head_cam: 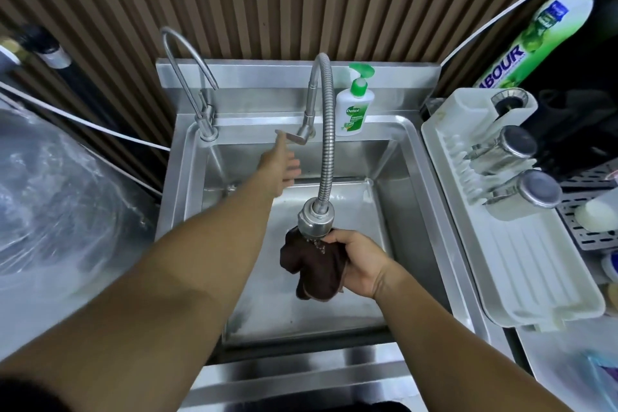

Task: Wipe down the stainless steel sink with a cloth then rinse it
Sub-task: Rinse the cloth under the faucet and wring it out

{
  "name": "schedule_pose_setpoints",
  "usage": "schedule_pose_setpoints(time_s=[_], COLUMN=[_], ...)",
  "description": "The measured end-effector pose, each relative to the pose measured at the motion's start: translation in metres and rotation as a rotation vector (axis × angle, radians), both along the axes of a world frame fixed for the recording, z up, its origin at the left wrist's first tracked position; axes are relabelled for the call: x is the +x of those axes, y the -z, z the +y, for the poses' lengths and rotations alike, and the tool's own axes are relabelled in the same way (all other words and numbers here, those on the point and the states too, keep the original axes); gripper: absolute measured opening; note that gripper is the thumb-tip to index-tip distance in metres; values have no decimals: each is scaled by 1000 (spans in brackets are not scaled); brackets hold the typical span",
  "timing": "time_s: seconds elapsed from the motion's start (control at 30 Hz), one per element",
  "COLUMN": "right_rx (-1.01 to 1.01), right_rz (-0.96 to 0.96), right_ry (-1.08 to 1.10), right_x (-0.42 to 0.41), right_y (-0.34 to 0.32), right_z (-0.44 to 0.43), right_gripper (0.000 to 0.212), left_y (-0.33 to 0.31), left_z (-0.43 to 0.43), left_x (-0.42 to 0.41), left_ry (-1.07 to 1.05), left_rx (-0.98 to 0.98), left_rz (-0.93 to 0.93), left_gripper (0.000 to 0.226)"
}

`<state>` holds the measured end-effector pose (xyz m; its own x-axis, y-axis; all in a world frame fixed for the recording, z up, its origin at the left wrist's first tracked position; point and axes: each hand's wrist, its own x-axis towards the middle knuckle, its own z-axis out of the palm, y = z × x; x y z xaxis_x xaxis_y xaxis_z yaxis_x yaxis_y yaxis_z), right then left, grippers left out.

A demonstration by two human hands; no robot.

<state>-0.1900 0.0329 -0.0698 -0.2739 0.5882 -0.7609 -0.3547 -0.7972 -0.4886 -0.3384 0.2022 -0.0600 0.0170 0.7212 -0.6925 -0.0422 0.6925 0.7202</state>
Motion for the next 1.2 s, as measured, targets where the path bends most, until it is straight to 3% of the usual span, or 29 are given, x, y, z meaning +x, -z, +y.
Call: schedule_pose_setpoints(time_s=[0.07,0.17,0.27,0.43,0.5,0.6,0.8,0.97,1.1,1.2], right_rx=[8,25,34,166,208,203,221,181,82,116], right_rz=[12,-17,-64,-230,-348,-456,-423,-216,-236,-271], right_ry=[5,-10,-35,-170,-213,-224,-143,104,237,187], right_x=[-1,-6,-11,-10,-6,-3,-11,-34,-47,-56], right_y=[-2,-7,-12,-24,-29,-25,-28,-18,-25,-22], right_z=[4,12,15,13,7,4,-9,-15,-13,-12], right_gripper=[43,50,47,31,26,37,20,36,25,43], left_y=[11,27,27,9,5,-1,-6,-20,-17,-13], left_z=[-44,-111,-153,-174,-178,-185,-186,-180,-177,-177], left_x=[-9,-25,-34,-43,-40,-31,-14,-7,7,18], left_ry=[146,282,188,162,163,132,10,-158,-208,-212], left_rx=[0,-110,-35,288,340,347,134,-16,-91,-129], left_rz=[1,-238,-322,15,88,93,-14,-62,-142,-211], left_gripper=[76,88,60,10,12,15,24,23,36,35])
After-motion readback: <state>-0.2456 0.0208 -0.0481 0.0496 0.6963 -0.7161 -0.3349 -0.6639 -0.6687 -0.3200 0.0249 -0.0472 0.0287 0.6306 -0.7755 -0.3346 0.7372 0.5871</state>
